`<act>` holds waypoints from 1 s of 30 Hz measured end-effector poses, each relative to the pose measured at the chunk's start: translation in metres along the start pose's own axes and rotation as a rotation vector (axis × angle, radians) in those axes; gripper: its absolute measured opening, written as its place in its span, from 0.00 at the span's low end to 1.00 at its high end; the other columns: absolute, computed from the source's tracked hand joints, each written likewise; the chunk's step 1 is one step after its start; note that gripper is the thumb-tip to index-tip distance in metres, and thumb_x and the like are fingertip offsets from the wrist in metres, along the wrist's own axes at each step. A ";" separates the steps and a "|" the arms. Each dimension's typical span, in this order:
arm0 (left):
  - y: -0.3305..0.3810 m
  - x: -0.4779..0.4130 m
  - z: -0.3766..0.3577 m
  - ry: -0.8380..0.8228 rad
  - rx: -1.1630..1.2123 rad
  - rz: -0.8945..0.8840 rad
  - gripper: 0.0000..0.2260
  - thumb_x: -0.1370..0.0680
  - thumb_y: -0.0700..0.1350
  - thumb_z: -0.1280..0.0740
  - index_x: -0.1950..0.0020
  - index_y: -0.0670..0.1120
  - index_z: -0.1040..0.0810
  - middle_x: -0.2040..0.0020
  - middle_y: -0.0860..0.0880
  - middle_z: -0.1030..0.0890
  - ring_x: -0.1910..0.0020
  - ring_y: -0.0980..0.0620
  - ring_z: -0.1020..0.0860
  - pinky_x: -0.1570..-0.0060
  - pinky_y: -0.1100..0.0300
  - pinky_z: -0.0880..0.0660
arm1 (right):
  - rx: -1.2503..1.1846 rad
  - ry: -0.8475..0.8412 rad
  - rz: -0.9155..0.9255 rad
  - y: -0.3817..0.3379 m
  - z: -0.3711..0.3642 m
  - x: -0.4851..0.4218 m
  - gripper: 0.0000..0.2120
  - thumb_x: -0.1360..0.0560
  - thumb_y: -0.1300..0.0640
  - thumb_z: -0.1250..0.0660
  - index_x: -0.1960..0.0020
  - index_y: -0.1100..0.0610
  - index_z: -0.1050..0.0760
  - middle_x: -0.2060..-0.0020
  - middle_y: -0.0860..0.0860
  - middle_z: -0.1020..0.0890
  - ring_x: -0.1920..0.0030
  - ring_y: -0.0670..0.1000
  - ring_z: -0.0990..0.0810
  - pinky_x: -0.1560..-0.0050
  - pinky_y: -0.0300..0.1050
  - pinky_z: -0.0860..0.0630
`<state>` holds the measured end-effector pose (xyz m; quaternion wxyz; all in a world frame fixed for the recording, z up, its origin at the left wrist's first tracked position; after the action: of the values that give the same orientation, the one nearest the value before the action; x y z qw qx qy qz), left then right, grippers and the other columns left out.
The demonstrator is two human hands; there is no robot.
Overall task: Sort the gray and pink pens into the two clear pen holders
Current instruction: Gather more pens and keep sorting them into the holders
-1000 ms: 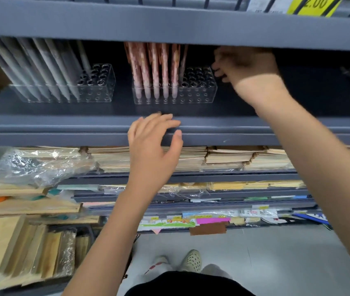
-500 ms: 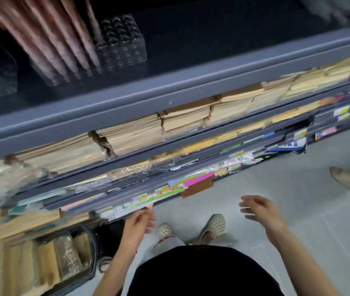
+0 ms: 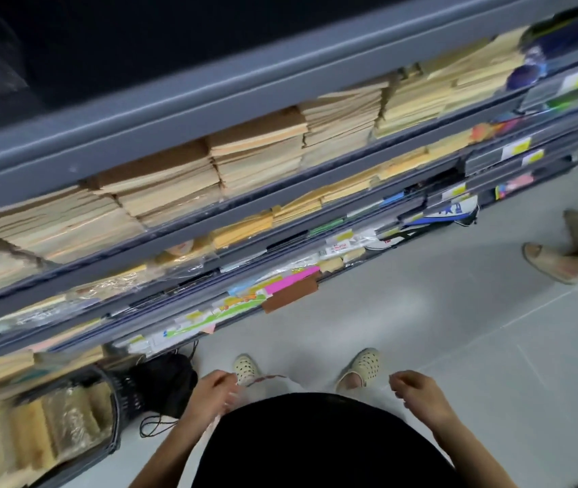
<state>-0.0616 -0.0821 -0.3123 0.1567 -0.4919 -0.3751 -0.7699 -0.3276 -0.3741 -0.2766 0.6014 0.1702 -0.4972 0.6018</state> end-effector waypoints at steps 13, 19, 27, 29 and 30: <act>0.201 0.109 -0.150 0.125 0.009 -0.567 0.06 0.18 0.41 0.35 0.50 0.45 0.18 0.56 0.48 0.14 0.56 0.45 0.16 0.56 0.55 0.19 | -0.060 0.128 0.628 -0.131 0.218 -0.028 0.07 0.24 0.54 0.30 0.53 0.41 0.20 0.57 0.35 0.16 0.55 0.37 0.18 0.59 0.22 0.29; 0.345 0.206 -0.147 0.315 -0.062 -1.007 0.06 0.22 0.55 0.32 0.50 0.57 0.18 0.51 0.57 0.15 0.50 0.57 0.17 0.48 0.59 0.23 | 0.030 0.390 1.187 -0.277 0.290 0.019 0.12 0.21 0.50 0.35 0.38 0.46 0.24 0.43 0.39 0.21 0.44 0.39 0.24 0.51 0.35 0.27; 0.532 0.224 -0.131 0.640 -0.095 -1.344 0.04 0.22 0.45 0.34 0.52 0.50 0.20 0.56 0.58 0.18 0.58 0.65 0.22 0.54 0.72 0.28 | 0.468 0.518 1.581 -0.403 0.297 0.055 0.19 0.18 0.55 0.40 0.29 0.59 0.30 0.31 0.53 0.26 0.29 0.51 0.32 0.26 0.40 0.45; 0.579 0.193 -0.126 0.581 -0.142 -1.251 0.03 0.20 0.43 0.34 0.48 0.47 0.21 0.48 0.48 0.16 0.51 0.58 0.21 0.47 0.67 0.29 | 0.543 0.466 1.581 -0.425 0.291 0.051 0.20 0.18 0.54 0.41 0.28 0.58 0.31 0.30 0.53 0.28 0.28 0.52 0.34 0.26 0.44 0.44; 0.599 0.180 -0.124 0.587 -0.190 -1.223 0.07 0.18 0.45 0.35 0.45 0.44 0.21 0.44 0.44 0.17 0.46 0.53 0.21 0.44 0.65 0.30 | 0.569 0.430 1.564 -0.434 0.287 0.048 0.20 0.18 0.53 0.41 0.27 0.58 0.32 0.30 0.53 0.28 0.28 0.52 0.35 0.26 0.45 0.43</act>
<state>0.1404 -0.5504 0.0699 -0.2550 0.0259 -0.4584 -0.8510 -0.0632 -0.6727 0.0616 0.0294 -0.1948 -0.1769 0.9643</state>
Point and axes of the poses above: each hand's wrist, its own x-axis away from the middle knuckle, its own z-axis out of the back of the hand, y = z × x, the point moved 4 cm from there along -x, towards the middle knuckle
